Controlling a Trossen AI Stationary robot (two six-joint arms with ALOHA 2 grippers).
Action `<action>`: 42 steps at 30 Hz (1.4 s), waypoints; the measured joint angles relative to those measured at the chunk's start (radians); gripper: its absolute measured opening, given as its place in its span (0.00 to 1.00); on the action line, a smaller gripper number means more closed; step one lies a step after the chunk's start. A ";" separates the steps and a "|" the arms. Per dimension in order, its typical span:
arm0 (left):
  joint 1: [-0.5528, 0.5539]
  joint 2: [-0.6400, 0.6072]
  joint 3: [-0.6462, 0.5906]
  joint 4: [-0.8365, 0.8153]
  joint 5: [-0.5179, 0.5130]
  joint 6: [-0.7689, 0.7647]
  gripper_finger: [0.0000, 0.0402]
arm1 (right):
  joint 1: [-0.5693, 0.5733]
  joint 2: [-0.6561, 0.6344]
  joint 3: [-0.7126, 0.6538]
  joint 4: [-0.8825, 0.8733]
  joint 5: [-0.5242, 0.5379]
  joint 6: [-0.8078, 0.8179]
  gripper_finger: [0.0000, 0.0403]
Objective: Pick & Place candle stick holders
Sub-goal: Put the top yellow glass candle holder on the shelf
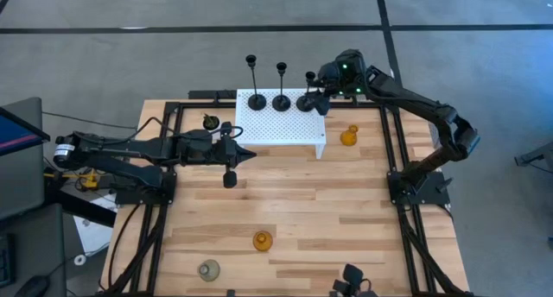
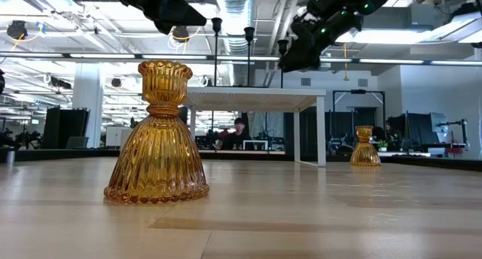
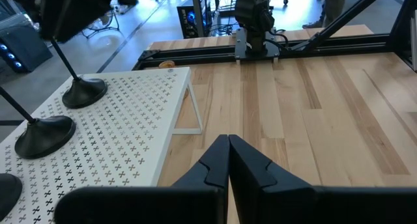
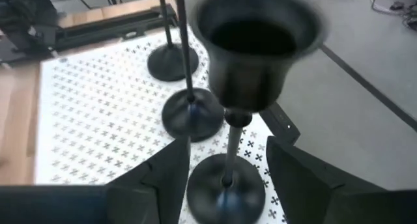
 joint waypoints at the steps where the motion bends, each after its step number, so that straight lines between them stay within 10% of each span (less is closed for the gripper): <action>1: 0.000 0.000 0.000 0.000 0.000 0.000 0.02 | 0.000 -0.015 0.000 -0.008 0.000 -0.001 0.48; 12: 0.000 0.000 0.000 -0.006 0.000 0.000 0.02 | 0.009 -0.254 0.000 -0.344 -0.001 0.015 0.43; 27: 0.000 0.000 0.000 -0.018 0.000 0.000 0.02 | 0.253 -0.421 -0.006 -0.738 0.000 0.096 0.02; 35: 0.000 0.000 0.000 -0.060 0.000 0.000 0.02 | 0.468 -0.502 -0.027 -0.820 0.310 0.284 0.00; 42: 0.000 0.000 0.000 -0.060 0.000 0.000 0.02 | 0.609 -0.676 -0.312 -0.684 0.407 0.500 0.00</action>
